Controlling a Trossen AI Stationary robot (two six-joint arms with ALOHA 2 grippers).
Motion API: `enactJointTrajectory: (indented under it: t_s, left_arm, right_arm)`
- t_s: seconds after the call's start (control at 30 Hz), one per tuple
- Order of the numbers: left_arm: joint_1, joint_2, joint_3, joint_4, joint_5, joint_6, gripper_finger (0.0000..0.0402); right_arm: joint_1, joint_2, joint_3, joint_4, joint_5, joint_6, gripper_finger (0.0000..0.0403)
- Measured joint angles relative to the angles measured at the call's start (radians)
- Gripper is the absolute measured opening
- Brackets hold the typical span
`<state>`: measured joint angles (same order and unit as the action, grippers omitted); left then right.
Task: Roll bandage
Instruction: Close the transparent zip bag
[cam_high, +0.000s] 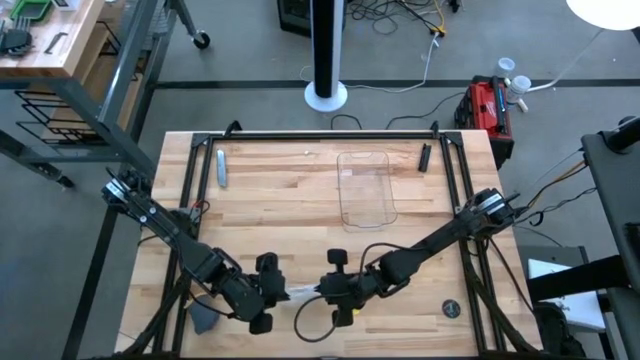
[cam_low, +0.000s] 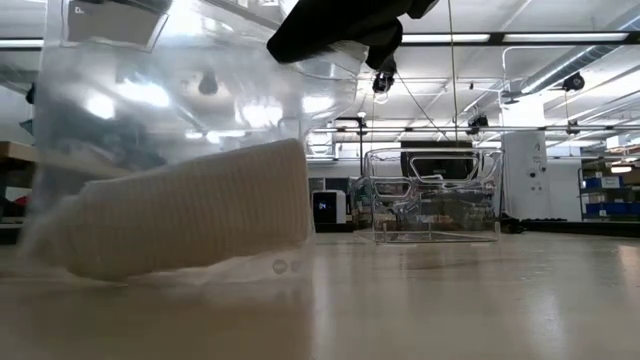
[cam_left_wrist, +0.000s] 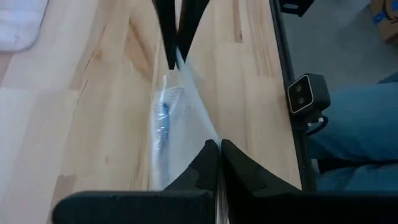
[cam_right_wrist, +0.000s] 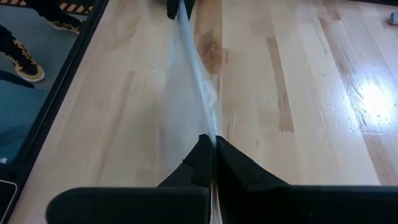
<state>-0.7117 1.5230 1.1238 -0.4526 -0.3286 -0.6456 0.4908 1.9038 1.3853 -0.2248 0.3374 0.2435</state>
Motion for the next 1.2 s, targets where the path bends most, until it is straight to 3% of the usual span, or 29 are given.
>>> enactJointTrajectory:
  t_s: [0.3, 1.2]
  left_arm:
    - [-0.008, -0.002, 0.011, -0.102, -0.012, -0.136, 0.0]
    - [-0.056, -0.02, 0.011, -0.158, 0.006, -0.245, 0.0]
  right_arm:
    - [-0.002, 0.0, 0.0, 0.001, 0.004, 0.005, 0.0]
    - [-0.005, 0.0, 0.0, -0.047, 0.003, 0.038, 0.0]
